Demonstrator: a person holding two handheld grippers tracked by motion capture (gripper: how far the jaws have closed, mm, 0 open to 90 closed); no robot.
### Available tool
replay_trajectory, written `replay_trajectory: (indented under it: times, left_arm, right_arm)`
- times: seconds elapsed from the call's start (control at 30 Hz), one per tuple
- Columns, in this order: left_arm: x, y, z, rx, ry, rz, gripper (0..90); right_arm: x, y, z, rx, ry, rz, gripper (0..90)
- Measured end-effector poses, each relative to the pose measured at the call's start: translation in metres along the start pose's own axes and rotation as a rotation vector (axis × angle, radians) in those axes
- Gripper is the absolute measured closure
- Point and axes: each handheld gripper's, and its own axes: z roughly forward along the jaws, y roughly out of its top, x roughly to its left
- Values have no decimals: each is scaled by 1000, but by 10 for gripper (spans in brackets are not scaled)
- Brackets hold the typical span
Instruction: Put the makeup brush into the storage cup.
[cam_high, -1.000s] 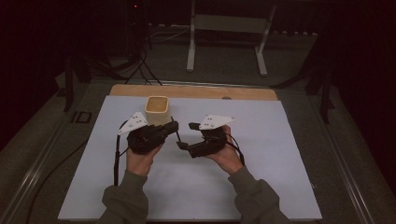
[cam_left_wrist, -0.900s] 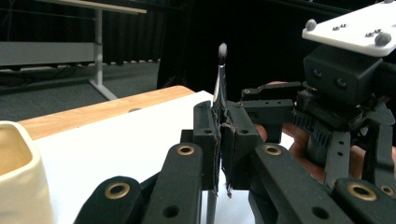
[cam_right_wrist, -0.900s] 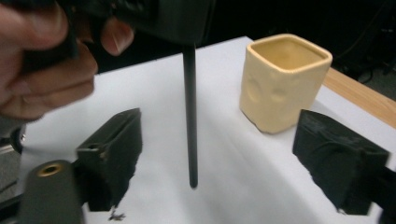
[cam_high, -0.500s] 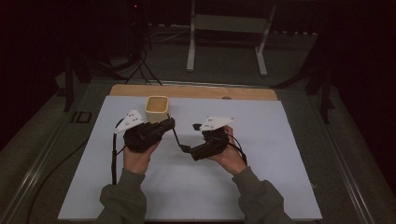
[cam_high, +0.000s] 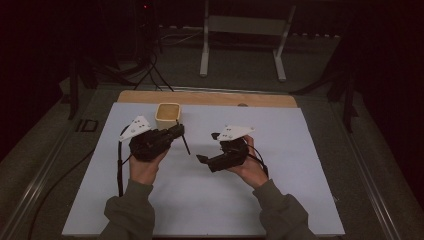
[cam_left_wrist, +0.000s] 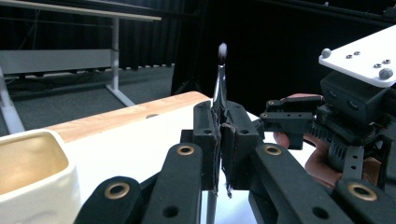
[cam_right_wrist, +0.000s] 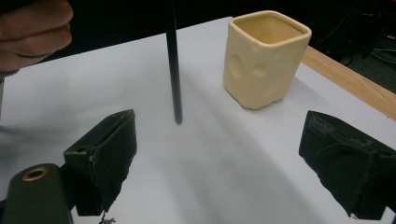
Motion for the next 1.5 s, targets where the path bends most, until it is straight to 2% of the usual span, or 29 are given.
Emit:
replay_trajectory:
  times: [0.57, 1.5]
  left_arm:
    - [4, 10, -3, -13, 23, 11, 856]
    - [14, 16, -12, -26, 110, 37, 856]
  right_arm:
    - [-5, -7, -10, -12, -37, 18, 110]
    - [-10, -20, -27, -16, -67, 21, 111]
